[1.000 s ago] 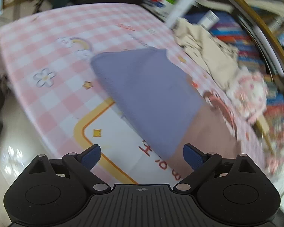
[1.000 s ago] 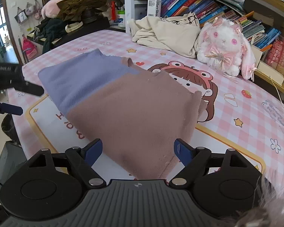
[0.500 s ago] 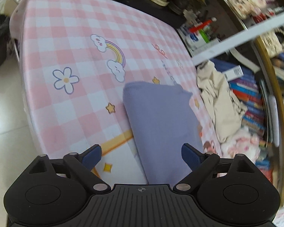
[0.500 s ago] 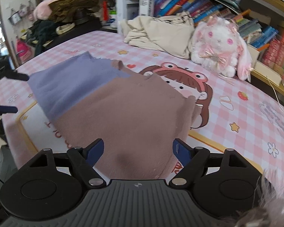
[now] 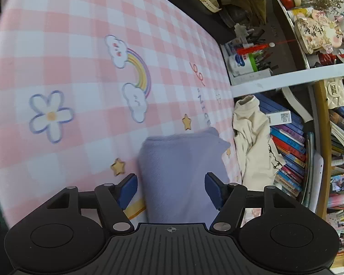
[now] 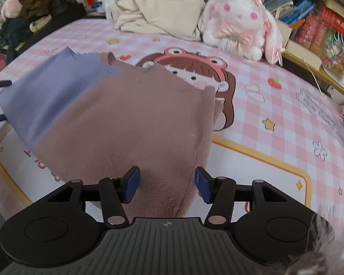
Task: Fold clothes
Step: 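Close the left gripper on the lavender edge of the sweater, then lift the lavender half with the left gripper and fold it over the mauve half, then open the left gripper and release the folded lavender half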
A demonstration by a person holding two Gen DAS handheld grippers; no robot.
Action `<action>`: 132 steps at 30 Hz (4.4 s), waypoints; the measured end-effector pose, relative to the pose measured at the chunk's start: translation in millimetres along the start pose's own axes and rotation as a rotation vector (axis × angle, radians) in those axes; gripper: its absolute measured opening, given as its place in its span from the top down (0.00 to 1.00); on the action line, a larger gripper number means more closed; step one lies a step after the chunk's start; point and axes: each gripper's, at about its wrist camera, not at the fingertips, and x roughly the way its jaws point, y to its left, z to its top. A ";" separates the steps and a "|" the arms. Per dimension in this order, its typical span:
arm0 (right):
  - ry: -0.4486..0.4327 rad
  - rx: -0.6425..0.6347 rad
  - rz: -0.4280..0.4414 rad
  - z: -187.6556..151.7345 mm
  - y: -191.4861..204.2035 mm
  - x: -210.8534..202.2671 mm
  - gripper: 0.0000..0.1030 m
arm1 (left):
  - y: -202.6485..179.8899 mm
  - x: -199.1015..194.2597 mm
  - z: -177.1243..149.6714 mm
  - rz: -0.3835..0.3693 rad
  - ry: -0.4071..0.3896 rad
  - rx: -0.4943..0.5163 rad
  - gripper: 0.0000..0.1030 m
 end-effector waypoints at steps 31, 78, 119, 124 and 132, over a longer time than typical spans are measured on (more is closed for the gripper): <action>0.048 -0.058 -0.009 10.3 37.6 20.3 0.62 | 7.9 14.8 27.5 -0.044 0.020 0.175 0.75; -0.070 0.214 0.273 -44.9 -96.0 -32.7 0.43 | -169.7 -12.0 -244.1 -0.086 0.235 1.243 0.36; 0.014 0.432 0.630 15.5 -92.5 28.7 0.49 | -145.5 -13.9 -201.2 0.042 0.219 1.270 0.66; -0.038 0.312 0.555 22.7 -62.6 16.4 0.87 | -138.7 9.3 -201.2 0.095 0.260 1.249 0.67; -0.033 0.211 0.416 5.9 -52.6 20.1 0.88 | -130.9 14.3 -198.2 0.079 0.274 1.190 0.67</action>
